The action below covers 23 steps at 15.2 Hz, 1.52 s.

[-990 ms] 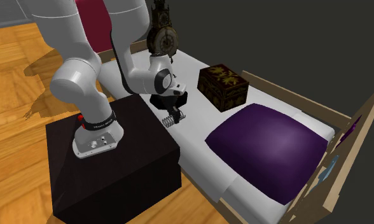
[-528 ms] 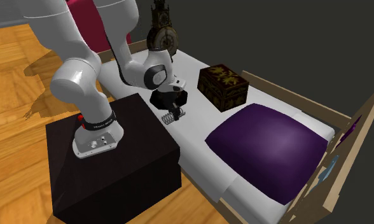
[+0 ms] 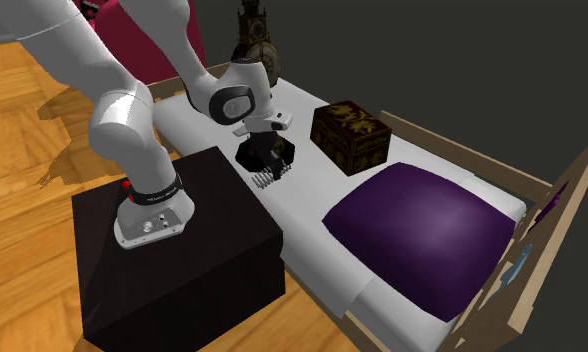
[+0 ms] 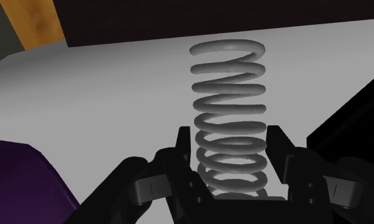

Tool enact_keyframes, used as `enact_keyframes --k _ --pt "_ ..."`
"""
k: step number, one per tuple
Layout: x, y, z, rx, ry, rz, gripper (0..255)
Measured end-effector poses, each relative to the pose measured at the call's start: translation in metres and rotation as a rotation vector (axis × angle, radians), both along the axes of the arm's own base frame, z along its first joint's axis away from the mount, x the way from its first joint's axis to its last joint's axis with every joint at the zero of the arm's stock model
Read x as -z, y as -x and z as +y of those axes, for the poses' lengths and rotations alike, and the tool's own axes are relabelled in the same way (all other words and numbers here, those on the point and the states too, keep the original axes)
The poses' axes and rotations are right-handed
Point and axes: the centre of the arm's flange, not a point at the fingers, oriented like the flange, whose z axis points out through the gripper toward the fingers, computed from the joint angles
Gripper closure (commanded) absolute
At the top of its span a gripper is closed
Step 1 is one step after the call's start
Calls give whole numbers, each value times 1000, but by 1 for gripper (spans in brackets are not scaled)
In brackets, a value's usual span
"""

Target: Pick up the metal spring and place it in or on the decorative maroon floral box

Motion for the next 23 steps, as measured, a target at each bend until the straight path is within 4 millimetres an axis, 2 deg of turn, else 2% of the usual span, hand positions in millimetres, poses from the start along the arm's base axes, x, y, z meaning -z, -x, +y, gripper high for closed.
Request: enact_keyframes --k 23 --pt "-122 0 -2 0 -2 0 255"
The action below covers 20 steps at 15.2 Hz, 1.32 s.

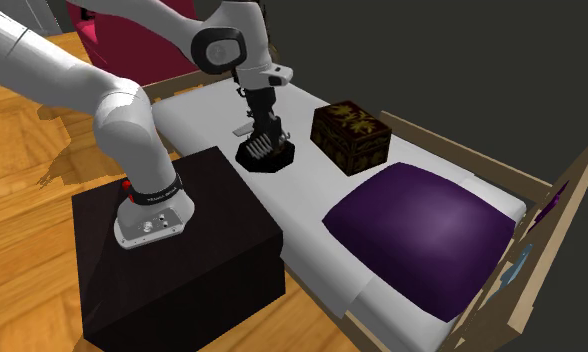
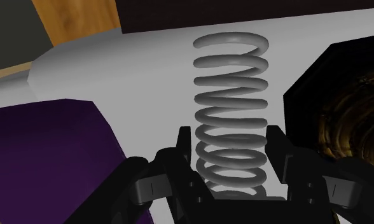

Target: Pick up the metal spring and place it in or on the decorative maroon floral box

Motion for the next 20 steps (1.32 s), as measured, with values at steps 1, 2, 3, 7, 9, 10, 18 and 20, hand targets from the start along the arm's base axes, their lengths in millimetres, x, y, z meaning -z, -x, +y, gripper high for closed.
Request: enact_keyframes --k 1,2,3,7,9,10,18,20 --pt "-5 0 1 0 0 0 255" --pt "-9 -1 2 0 0 0 255" --pt "-15 -1 1 0 0 0 255" --pt "-32 -7 1 0 0 0 255" --pt "-35 -29 3 0 0 0 255" --pt "-37 -39 9 0 0 0 255" --pt "-39 -144 22 0 0 0 255" --pt "-37 -168 25 0 0 0 255"
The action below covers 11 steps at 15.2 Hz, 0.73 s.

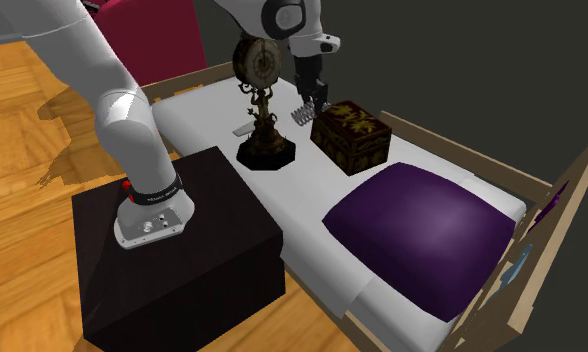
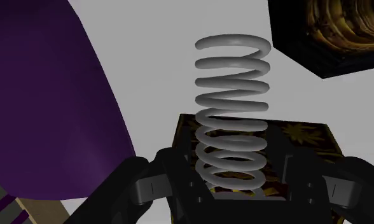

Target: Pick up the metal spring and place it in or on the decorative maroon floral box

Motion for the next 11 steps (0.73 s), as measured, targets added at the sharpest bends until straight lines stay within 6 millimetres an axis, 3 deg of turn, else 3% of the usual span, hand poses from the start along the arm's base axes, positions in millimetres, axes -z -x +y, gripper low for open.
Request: enact_keyframes --k 11 --pt "-2 -146 22 0 0 0 255"
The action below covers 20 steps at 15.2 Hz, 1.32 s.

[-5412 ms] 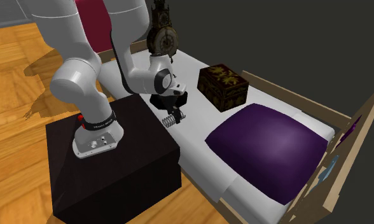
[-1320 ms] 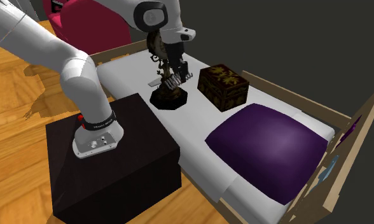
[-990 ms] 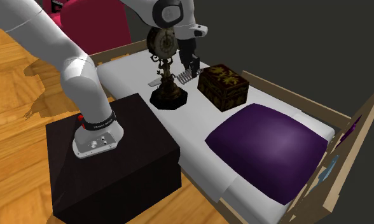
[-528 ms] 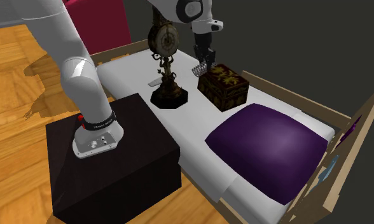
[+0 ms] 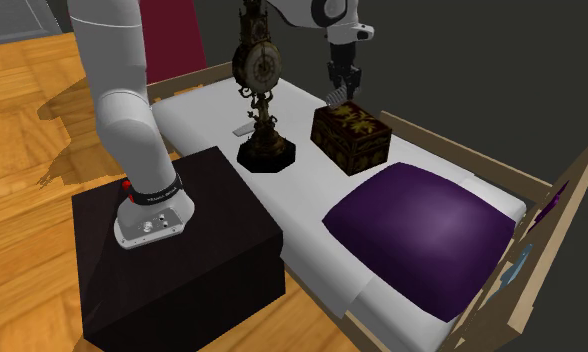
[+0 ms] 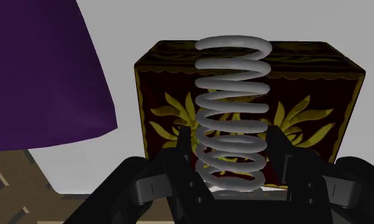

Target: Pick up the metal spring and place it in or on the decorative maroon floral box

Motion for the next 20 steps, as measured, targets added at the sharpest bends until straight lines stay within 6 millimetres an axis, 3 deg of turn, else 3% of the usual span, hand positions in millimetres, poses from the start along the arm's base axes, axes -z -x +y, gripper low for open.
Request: enact_keyframes --k 3,5,17,20 --pt "-3 -37 2 0 0 0 255" --pt "5 -50 5 0 0 0 255" --pt "70 -53 4 0 0 1 255" --pt "73 -55 4 0 0 -1 255"
